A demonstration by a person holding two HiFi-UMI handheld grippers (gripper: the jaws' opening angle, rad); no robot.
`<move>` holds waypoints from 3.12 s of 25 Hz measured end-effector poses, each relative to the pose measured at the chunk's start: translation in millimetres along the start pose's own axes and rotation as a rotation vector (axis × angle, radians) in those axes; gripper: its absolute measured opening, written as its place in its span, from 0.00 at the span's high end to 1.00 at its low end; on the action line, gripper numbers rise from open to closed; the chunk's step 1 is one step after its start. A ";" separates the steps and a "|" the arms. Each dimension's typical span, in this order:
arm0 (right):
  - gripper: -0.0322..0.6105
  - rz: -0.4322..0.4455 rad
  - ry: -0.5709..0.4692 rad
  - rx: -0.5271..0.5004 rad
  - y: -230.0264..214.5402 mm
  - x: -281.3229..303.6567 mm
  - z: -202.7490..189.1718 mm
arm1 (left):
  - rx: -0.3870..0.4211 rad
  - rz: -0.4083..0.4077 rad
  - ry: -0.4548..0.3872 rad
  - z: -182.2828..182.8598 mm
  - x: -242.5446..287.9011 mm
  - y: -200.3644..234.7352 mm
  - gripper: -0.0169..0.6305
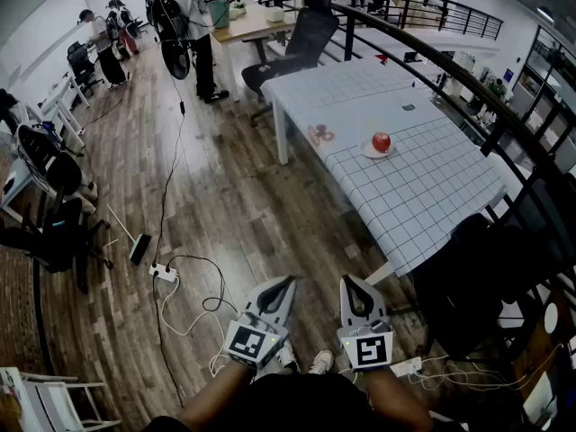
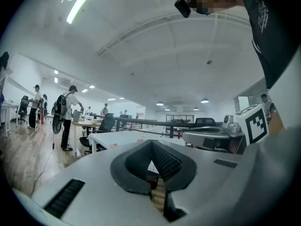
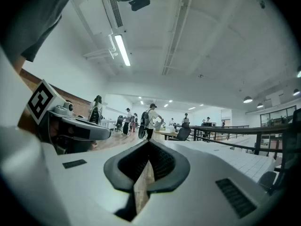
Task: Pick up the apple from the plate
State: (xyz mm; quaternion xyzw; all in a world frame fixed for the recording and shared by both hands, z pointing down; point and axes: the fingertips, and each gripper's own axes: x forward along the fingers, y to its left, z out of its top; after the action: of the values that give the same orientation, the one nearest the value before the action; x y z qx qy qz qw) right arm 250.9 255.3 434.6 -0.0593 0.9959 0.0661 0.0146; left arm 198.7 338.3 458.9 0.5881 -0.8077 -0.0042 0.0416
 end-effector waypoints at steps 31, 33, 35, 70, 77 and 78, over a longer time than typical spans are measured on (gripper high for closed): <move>0.91 -0.017 -0.008 0.044 -34.7 129.8 -18.0 | -0.015 0.026 0.012 3.4 72.7 111.0 0.94; 0.91 -0.008 -0.016 0.038 -55.7 144.8 -19.1 | -0.014 0.028 0.021 8.1 95.5 113.4 0.94; 0.91 -0.010 -0.034 0.052 -78.9 159.5 -17.9 | -0.016 0.027 0.024 14.1 119.7 114.7 0.94; 0.91 -0.187 0.044 0.024 -215.8 366.5 -71.4 | 0.023 -0.165 0.025 27.3 357.8 275.0 0.94; 0.91 -0.294 0.131 0.029 -218.5 374.6 -99.3 | 0.010 -0.299 0.031 23.2 384.0 288.8 0.94; 0.91 -0.310 0.133 0.031 -220.7 377.5 -100.8 | 0.012 -0.310 0.024 24.8 388.0 291.5 0.94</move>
State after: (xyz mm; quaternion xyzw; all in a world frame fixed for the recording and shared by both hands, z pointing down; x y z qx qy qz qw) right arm -99.5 -19.2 491.9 -0.2164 0.9745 0.0437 -0.0406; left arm -198.3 58.4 474.6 0.7060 -0.7067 0.0014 0.0467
